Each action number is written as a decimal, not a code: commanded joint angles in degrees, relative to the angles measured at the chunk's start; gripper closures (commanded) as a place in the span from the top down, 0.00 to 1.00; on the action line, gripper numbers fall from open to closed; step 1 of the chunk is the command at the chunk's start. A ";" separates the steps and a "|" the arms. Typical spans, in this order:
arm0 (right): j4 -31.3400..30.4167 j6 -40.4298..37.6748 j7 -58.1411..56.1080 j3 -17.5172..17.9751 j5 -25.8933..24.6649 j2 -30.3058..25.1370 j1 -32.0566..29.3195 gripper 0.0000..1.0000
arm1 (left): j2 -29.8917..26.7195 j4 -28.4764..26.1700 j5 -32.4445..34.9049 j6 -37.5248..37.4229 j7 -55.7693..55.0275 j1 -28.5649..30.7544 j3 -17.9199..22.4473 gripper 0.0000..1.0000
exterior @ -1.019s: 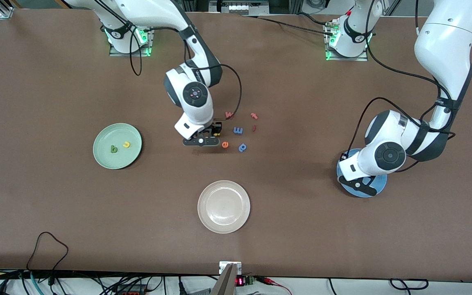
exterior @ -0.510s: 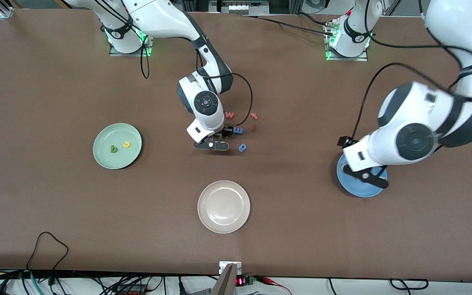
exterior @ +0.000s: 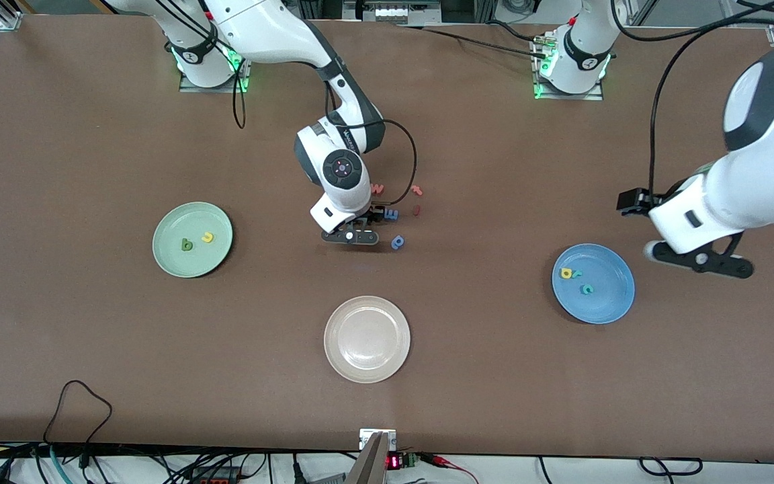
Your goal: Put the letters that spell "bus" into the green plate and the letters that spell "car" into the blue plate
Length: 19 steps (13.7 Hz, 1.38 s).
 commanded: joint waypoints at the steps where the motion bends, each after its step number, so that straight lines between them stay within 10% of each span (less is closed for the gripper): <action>1: 0.35 -0.73 0.40 -0.18 1.06 0.62 0.59 0.60 | -10.39 -11.62 -10.72 9.19 0.34 -9.11 18.01 1.00; 6: -0.09 -1.09 0.05 -0.18 1.15 0.53 0.85 0.52 | -27.02 -35.02 -10.40 24.80 1.65 -12.21 21.76 1.00; 11: -0.18 -1.09 -0.13 -0.18 1.06 0.62 0.76 0.16 | -26.78 -34.09 -10.31 21.83 2.09 -11.60 20.61 1.00; 15: 0.17 -5.88 -1.26 -1.49 0.54 -2.79 -0.37 0.15 | -26.51 -33.47 -10.32 20.06 2.09 -11.60 20.52 1.00; 19: -0.44 -20.58 -16.34 -15.79 -0.08 -7.99 -0.91 0.15 | -26.42 -32.86 -10.32 19.19 2.01 -11.51 20.53 1.00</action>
